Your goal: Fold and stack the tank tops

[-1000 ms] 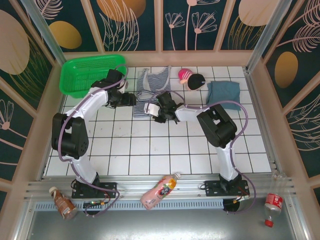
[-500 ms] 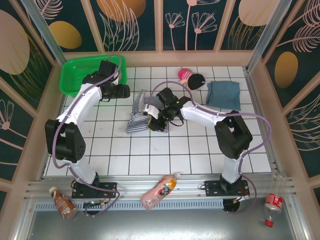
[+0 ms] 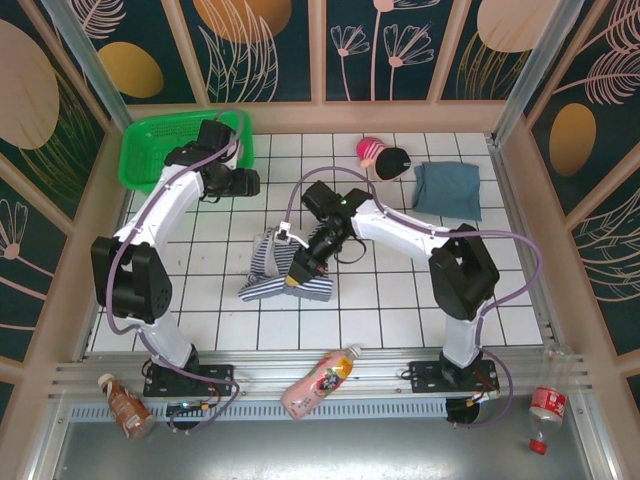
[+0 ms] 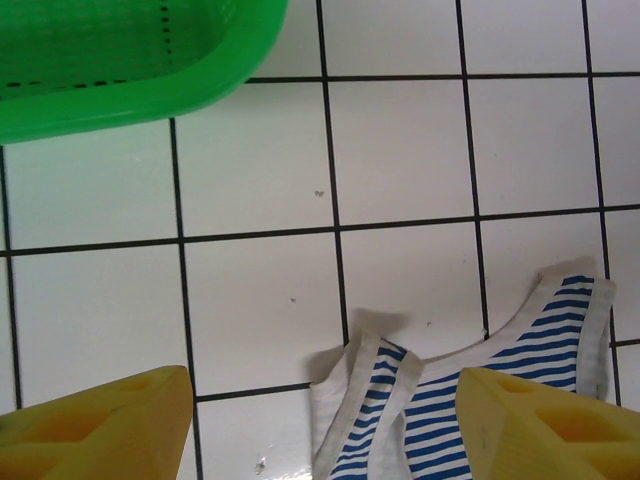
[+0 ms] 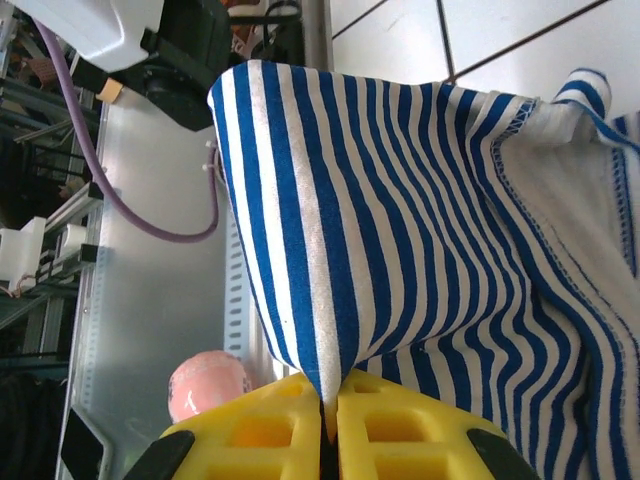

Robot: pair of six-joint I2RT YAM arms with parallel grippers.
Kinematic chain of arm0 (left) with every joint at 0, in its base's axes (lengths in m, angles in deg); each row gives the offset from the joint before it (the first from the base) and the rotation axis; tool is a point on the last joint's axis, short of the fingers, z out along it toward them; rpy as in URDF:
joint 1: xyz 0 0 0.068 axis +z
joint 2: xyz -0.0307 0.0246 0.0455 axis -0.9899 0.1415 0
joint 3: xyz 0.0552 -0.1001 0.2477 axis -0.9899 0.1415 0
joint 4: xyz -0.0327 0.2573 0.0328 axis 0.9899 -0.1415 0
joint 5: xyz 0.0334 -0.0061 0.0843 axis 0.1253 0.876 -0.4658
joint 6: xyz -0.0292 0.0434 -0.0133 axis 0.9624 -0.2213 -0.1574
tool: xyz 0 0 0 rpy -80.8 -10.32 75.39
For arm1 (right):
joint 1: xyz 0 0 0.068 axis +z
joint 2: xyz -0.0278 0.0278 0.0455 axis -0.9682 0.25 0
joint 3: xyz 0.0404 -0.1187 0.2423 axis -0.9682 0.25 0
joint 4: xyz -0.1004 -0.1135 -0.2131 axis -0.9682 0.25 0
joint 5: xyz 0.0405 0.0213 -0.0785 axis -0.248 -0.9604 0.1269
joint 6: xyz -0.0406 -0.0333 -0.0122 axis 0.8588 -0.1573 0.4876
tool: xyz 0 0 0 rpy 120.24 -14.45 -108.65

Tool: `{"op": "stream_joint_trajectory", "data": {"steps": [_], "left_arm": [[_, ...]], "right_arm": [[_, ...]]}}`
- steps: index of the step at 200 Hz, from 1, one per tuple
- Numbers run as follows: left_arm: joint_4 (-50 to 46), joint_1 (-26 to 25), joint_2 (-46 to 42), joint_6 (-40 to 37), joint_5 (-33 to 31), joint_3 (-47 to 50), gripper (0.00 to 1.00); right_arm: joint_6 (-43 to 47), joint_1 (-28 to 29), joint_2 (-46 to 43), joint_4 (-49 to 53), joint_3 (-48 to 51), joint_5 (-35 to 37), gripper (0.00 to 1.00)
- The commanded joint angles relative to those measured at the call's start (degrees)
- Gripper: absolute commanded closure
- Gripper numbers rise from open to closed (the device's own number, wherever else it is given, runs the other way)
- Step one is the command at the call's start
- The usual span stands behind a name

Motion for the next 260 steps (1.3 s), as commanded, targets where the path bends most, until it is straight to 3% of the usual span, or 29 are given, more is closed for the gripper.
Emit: {"op": "stream_joint_trajectory", "data": {"steps": [1,34,78,152,172,203,226,260], "left_arm": [[0.98,0.39,1.87,-0.21,2.53,1.82,0.30],[2.17,0.39,3.30,-0.14,3.31,3.55,0.30],[1.05,0.49,4.37,0.14,-0.44,2.10,0.30],[-2.13,0.50,3.15,0.99,-2.33,1.50,0.30],[-2.14,0.47,1.73,2.41,-1.64,2.62,0.30],[1.13,0.45,-2.26,6.67,6.07,8.34,0.32],[6.35,0.06,-6.42,11.03,12.89,16.02,0.35],[10.90,-0.27,-7.34,13.05,16.01,23.14,0.39]], "right_arm": [[1.94,-3.06,4.10,4.13,-4.54,0.10,0.90],[8.02,-6.59,12.96,13.50,-18.10,3.10,0.88],[10.00,-11.72,21.48,13.66,-28.47,4.11,0.87],[10.54,-12.52,35.07,7.54,-42.68,7.73,0.86],[9.11,-12.65,35.14,1.35,-41.38,10.15,0.86],[5.12,-11.82,32.34,-12.21,-33.58,16.27,0.84],[2.37,-11.33,27.19,-23.31,-24.03,20.32,0.69],[-3.68,-12.02,17.77,-35.60,-10.70,28.13,0.63]]}}
